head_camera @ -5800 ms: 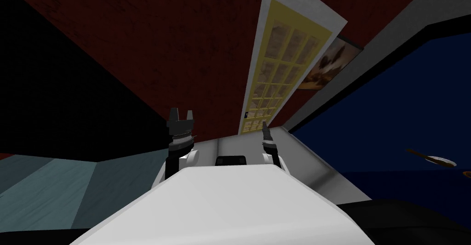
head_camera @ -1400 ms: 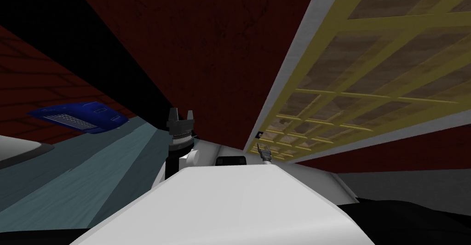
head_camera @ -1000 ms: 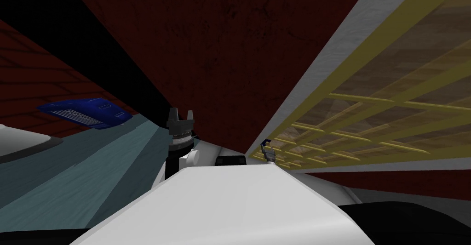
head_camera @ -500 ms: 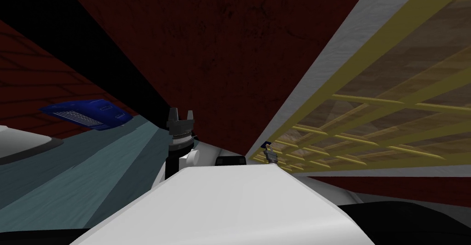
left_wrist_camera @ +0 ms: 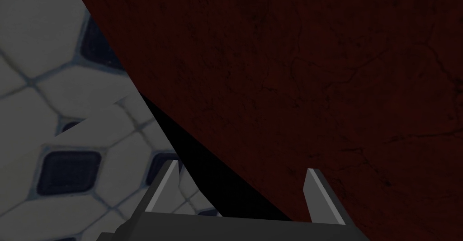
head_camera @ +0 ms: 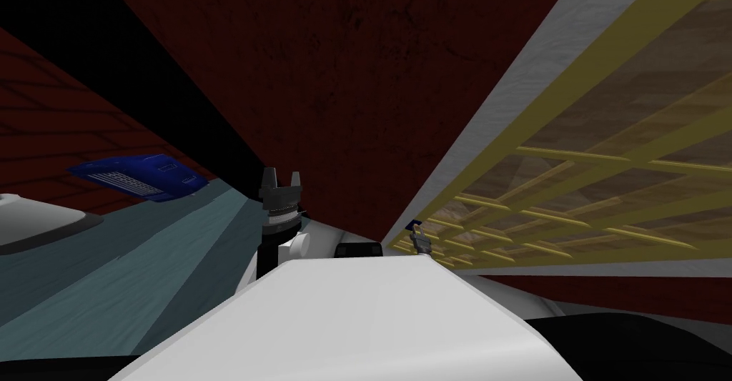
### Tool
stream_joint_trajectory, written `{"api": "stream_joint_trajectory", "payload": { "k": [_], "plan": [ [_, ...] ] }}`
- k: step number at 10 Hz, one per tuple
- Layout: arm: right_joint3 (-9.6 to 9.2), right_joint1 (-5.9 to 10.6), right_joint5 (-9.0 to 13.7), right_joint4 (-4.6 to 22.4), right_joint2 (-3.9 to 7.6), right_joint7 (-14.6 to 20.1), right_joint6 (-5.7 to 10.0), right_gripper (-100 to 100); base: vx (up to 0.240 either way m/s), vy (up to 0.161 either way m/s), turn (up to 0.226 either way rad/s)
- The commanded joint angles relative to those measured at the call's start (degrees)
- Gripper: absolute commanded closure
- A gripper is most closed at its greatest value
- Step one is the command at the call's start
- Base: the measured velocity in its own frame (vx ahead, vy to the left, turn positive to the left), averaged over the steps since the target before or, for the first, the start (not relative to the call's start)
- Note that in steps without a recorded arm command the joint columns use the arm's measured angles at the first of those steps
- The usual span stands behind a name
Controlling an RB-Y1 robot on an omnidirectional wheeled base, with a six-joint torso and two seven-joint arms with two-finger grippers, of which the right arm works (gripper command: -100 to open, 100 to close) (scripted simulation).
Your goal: Pull the door open
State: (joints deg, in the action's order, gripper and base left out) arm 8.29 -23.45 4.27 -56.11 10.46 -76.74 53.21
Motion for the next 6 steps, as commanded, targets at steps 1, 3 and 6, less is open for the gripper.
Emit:
{"api": "stream_joint_trajectory", "payload": {
  "k": [1, 3, 6],
  "plan": [
    [-0.18, 0.06, 0.2, 0.01, 0.01, 2.2, -0.02, 100, -0.016, -0.004, 0.012],
    [-0.32, 0.09, 0.43, 0.03, 0.09, 4.38, -0.01, 100, -0.013, -0.004, 0.013],
    [-0.69, 0.18, 1.07, 0.08, 0.29, 9.36, 0.02, 100, -0.019, -0.003, 0.022]
  ]
}}
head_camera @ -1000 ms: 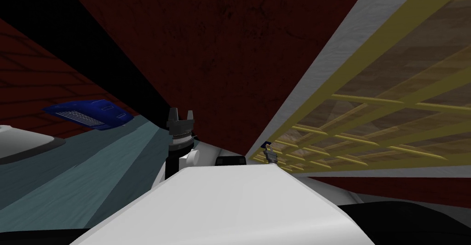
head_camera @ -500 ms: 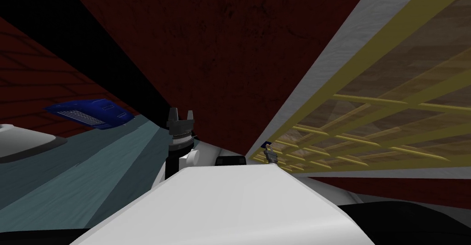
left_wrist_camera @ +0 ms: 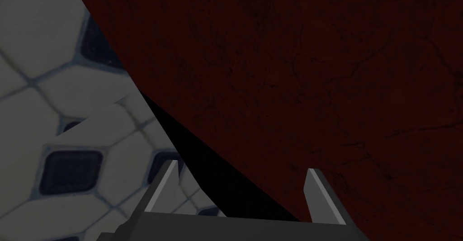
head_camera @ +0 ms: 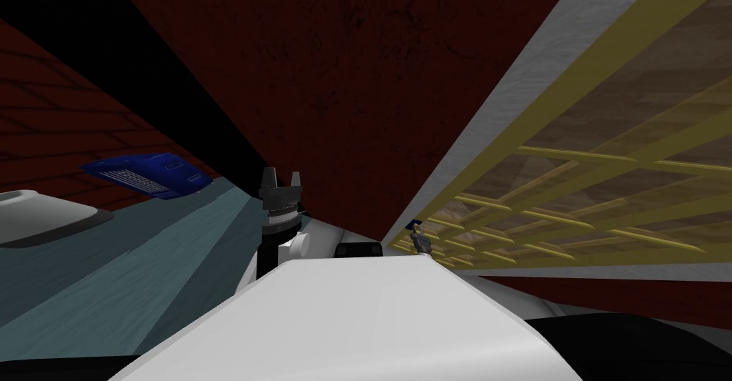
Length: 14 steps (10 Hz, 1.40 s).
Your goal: Pull the door open
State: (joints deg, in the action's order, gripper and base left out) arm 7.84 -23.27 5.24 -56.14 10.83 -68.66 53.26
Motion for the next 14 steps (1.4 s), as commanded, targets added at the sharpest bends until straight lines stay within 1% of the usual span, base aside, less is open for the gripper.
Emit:
{"api": "stream_joint_trajectory", "payload": {
  "k": [1, 3, 4, 5, 6, 7, 8, 10, 11, 12, 13, 14],
  "plan": [
    [-0.24, 0.0, 0.1, 0.11, -0.08, 1.78, -0.03, 100, -0.012, -0.004, 0.009],
    [-0.51, 0.06, 0.56, 0.14, 0.07, 5.26, -0.01, 100, -0.015, -0.002, 0.019],
    [-0.51, 0.06, 0.56, 0.14, 0.07, 5.55, -0.01, 100, -0.015, -0.003, 0.009],
    [-0.68, 0.11, 0.86, 0.17, 0.17, 7.75, 0.01, 100, -0.015, -0.004, 0.016],
    [-0.86, 0.15, 1.17, 0.19, 0.27, 9.23, 0.02, 100, -0.022, -0.006, 0.034],
    [-0.86, 0.15, 1.17, 0.19, 0.27, 9.96, 0.02, 100, -0.02, -0.002, 0.013],
    [-1.04, 0.19, 1.48, 0.21, 0.37, 12.04, 0.03, 100, -0.025, 0.0, 0.019],
    [-1.22, 0.24, 1.78, 0.23, 0.46, 14.36, 0.05, 100, -0.022, -0.002, 0.019],
    [-1.42, 0.28, 2.12, 0.26, 0.57, 16.39, 0.06, 100, -0.024, -0.003, 0.022],
    [-1.42, 0.28, 2.12, 0.26, 0.57, 16.62, 0.06, 100, -0.016, -0.003, 0.012],
    [-1.64, 0.34, 2.51, 0.29, 0.7, 18.92, 0.08, 100, -0.022, -0.002, 0.023],
    [-1.87, 0.39, 2.89, 0.31, 0.82, 20.34, 0.1, 100, -0.034, -0.003, 0.034]
  ]
}}
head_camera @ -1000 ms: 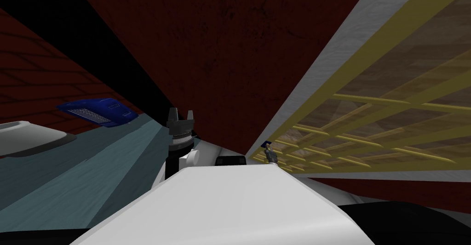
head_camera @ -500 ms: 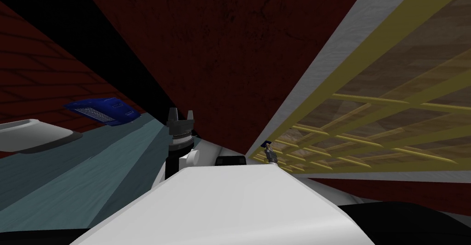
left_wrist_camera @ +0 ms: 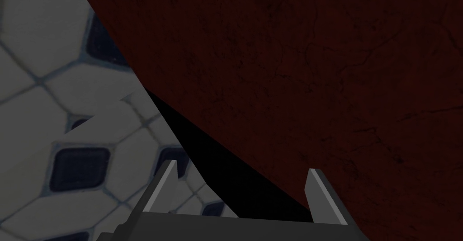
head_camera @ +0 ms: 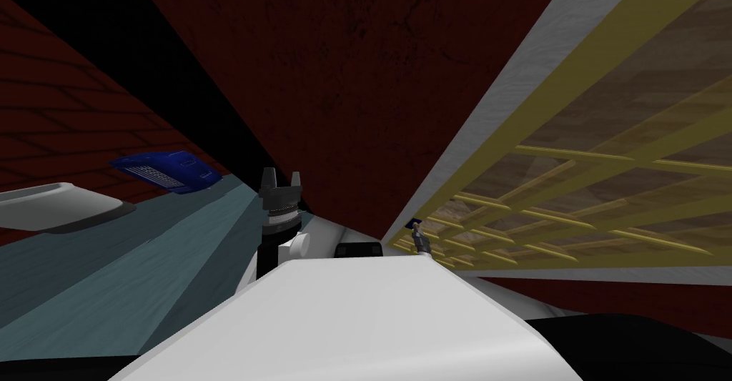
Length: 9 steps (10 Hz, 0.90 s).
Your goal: Pull the door open
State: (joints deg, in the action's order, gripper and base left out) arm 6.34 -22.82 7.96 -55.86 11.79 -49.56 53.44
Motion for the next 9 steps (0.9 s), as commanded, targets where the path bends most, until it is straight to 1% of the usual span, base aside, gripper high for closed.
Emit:
{"api": "stream_joint_trajectory", "payload": {
  "k": [1, 2, 3, 4, 6, 7, 8, 9],
  "plan": [
    [-0.37, -0.06, 0.17, 0.04, -0.14, 2.17, -0.08, 100, -0.024, -0.003, 0.02],
    [-0.59, -0.01, 0.55, 0.06, -0.02, 4.15, -0.06, 100, -0.022, -0.006, 0.029],
    [-0.59, -0.01, 0.55, 0.06, -0.02, 4.5, -0.06, 100, -0.019, -0.004, 0.012],
    [-0.82, 0.04, 0.94, 0.09, 0.1, 6.74, -0.04, 100, -0.021, -0.002, 0.019],
    [-1.06, 0.1, 1.35, 0.12, 0.24, 9.17, -0.03, 100, -0.034, 0.001, 0.023],
    [-1.32, 0.17, 1.8, 0.16, 0.38, 11.16, -0.01, 100, -0.032, 0.009, 0.039],
    [-0.9, -0.39, 1.14, 0.27, 0.35, 8.01, 0.59, -100, -0.023, 0.018, -0.015],
    [-0.78, -0.62, 0.91, 0.34, 0.37, 7.07, 0.9, -100, -0.01, 0.027, -0.048]
  ]
}}
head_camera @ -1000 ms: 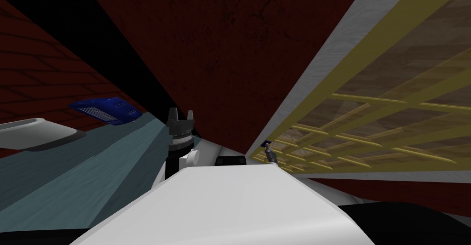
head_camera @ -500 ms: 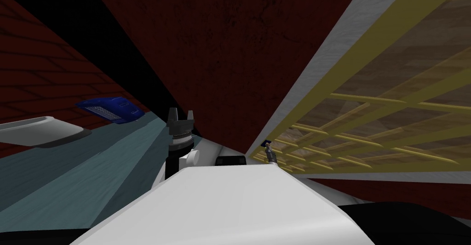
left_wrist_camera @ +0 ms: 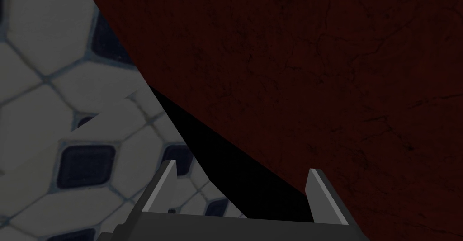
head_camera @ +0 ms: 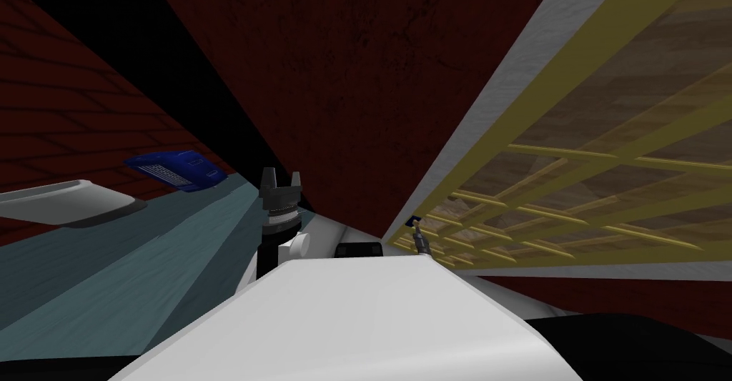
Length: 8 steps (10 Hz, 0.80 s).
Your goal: Pull the door open
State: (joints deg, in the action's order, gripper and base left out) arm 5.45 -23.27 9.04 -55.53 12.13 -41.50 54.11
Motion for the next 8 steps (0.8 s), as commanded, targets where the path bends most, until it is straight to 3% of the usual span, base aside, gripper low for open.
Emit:
{"api": "stream_joint_trajectory", "payload": {
  "k": [1, 8],
  "plan": [
    [0.26, -0.46, -0.45, 0.1, 0.06, -2.21, 0.62, -100, -0.004, 0.029, -0.027],
    [1.41, -2.66, -2.59, 0.87, 0.21, -12.68, 3.53, -100, -0.013, 0.027, -0.027]
  ]
}}
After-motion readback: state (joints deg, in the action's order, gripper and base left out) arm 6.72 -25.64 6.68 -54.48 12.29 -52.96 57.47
